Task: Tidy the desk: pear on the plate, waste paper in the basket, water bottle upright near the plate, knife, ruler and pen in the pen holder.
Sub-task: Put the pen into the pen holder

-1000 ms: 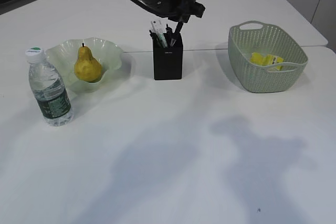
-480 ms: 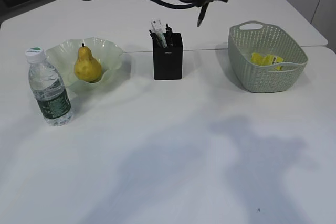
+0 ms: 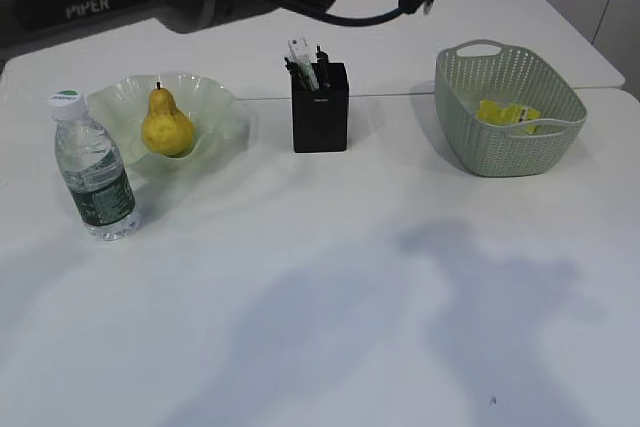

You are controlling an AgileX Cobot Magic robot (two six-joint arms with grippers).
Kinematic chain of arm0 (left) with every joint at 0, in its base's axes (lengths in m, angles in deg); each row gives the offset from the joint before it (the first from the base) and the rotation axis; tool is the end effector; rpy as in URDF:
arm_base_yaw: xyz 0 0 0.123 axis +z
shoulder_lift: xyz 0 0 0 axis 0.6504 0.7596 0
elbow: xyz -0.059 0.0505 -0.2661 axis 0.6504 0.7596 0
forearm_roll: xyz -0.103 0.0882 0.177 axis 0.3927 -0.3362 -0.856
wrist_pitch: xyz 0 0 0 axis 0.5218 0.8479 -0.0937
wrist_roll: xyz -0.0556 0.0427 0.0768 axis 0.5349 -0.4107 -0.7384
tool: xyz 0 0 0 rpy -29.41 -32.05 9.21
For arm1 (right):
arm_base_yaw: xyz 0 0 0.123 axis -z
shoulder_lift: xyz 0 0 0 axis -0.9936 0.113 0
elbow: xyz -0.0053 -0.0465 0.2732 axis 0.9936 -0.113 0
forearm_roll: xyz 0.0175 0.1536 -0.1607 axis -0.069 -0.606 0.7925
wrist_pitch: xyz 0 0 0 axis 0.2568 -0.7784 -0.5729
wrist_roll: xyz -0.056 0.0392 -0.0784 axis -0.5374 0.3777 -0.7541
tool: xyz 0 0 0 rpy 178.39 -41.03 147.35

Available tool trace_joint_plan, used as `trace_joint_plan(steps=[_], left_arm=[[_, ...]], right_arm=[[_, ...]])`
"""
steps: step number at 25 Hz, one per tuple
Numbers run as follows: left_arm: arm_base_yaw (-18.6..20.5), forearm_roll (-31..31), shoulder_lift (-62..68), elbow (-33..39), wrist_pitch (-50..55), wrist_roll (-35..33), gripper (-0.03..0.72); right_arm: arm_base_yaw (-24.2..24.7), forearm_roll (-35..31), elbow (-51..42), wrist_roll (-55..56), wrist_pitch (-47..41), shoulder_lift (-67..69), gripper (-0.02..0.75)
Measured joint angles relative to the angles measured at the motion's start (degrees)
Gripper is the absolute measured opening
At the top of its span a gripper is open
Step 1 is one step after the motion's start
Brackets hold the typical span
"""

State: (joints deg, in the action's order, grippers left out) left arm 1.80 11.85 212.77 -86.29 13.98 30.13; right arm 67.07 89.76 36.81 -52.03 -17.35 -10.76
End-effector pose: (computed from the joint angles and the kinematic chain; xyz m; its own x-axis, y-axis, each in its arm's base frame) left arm 0.4172 -0.3353 0.2942 -0.1227 0.0669 -0.9902 0.6242 0.7809 -0.0246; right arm 0.1791 0.0226 0.3032 -0.8032 -0.3205 -0.5022 -0.1995 0.9390 -0.2802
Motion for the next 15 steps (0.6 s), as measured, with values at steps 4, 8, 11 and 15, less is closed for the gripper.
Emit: trace_joint_plan(steps=[4, 8, 11, 15], left_arm=[[-1.25, 0.09, 0.00, 5.81, -11.52, 0.00, 0.064], [-1.61, 0.44, 0.00, 12.31, -21.66, 0.00, 0.064], [-1.49, 1.02, 0.00, 15.86, -25.41, 0.00, 0.064], [-0.64, 1.06, 0.00, 17.51, -26.50, 0.00, 0.064]], right_arm=[[0.00, 0.00, 0.00, 0.00, 0.10, 0.00, 0.244], [0.00, 0.58, 0.00, 0.00, 0.10, 0.00, 0.244], [0.00, 0.86, 0.00, 0.00, 0.10, 0.00, 0.244], [0.00, 0.86, 0.00, 0.00, 0.21, 0.00, 0.244]])
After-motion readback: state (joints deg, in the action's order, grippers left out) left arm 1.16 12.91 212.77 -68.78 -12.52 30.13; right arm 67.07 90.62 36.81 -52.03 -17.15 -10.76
